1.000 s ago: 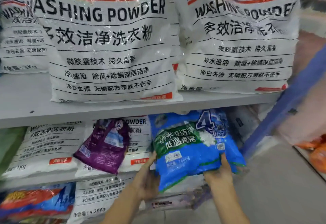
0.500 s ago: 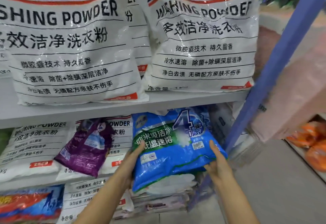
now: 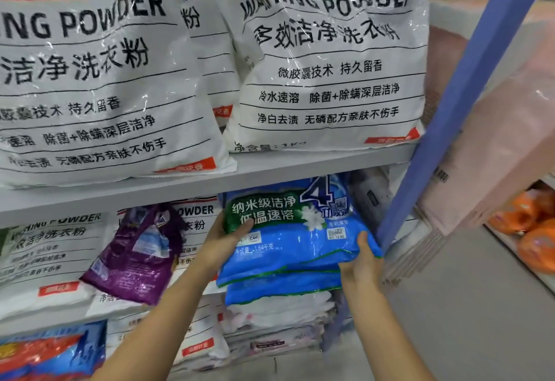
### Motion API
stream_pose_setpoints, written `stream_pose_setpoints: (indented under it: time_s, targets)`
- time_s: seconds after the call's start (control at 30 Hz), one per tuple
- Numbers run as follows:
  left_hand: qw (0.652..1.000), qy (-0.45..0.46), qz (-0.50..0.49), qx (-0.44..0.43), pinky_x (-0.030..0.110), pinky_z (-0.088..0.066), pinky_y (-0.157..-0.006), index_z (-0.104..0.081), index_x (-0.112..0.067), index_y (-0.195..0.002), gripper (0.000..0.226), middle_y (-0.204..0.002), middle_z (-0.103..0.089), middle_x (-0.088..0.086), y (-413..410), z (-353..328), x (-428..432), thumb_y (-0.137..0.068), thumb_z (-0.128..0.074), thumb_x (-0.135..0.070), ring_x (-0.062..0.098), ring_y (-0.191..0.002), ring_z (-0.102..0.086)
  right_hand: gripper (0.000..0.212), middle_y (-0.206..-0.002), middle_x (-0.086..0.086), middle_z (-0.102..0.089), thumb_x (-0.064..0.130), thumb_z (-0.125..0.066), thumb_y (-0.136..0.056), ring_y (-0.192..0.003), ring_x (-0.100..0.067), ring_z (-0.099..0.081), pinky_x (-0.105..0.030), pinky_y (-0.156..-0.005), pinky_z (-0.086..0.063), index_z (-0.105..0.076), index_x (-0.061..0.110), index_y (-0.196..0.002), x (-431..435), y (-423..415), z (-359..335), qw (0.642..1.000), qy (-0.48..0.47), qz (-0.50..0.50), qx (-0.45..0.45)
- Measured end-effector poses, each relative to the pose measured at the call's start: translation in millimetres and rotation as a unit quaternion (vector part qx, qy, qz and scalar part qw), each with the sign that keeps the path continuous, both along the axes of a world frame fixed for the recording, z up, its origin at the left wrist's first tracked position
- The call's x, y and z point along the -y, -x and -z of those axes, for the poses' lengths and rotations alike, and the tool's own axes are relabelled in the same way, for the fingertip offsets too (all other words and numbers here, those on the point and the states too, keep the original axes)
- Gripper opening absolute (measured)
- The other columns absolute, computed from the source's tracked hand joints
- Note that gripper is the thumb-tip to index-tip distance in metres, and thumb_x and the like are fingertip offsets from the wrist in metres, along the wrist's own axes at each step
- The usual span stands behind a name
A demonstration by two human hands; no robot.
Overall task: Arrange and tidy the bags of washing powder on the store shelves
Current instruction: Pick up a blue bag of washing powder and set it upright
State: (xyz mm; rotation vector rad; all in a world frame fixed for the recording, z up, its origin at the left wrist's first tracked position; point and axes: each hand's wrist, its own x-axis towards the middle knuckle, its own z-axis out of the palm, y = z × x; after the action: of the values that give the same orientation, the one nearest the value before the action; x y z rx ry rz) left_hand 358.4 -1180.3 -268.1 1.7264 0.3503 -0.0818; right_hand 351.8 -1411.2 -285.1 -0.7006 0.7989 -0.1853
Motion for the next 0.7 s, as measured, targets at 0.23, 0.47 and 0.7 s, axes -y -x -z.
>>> stream_pose_setpoints:
  time_s: [0.23, 0.47, 0.7]
  targets:
    - [0.964, -0.266, -0.016, 0.024, 0.034, -0.039, -0.097, -0.007, -0.031, -0.152, 0.087, -0.148, -0.034, 0.014, 19, -7, -1, -0.086, -0.060, -0.050, 0.034, -0.130, -0.043, 0.005, -0.095, -0.008, -0.057, 0.013, -0.059, -0.092, -0.093, -0.014, -0.060, -0.019, -0.065, -0.048, -0.056, 0.018, -0.090, 4, 28, -5, 0.994, 0.103, 0.013, -0.037]
    - [0.898, -0.417, 0.046, 0.131, 0.036, -0.013, -0.119, -0.024, -0.026, -0.150, 0.070, -0.160, -0.005, 0.007, -2, -8, 27, -0.091, -0.050, -0.053, 0.023, -0.148, 0.002, 0.023, -0.108, -0.004, -0.055, 0.019, -0.048, -0.087, -0.100, -0.018, -0.048, -0.023, -0.086, -0.037, -0.061, 0.010, -0.104, -19, 36, -28, 0.623, 0.738, -0.128, 0.226]
    - [0.916, -0.375, 0.043, 0.133, 0.038, -0.022, -0.115, -0.015, -0.038, -0.150, 0.076, -0.160, 0.011, 0.001, 6, 4, 26, -0.087, -0.052, -0.058, 0.019, -0.148, 0.004, 0.090, -0.152, -0.018, -0.027, 0.073, -0.010, -0.082, -0.138, -0.038, -0.030, -0.046, -0.112, -0.023, -0.037, 0.014, -0.144, 5, -37, -18, 0.430, 0.842, -0.320, 0.061]
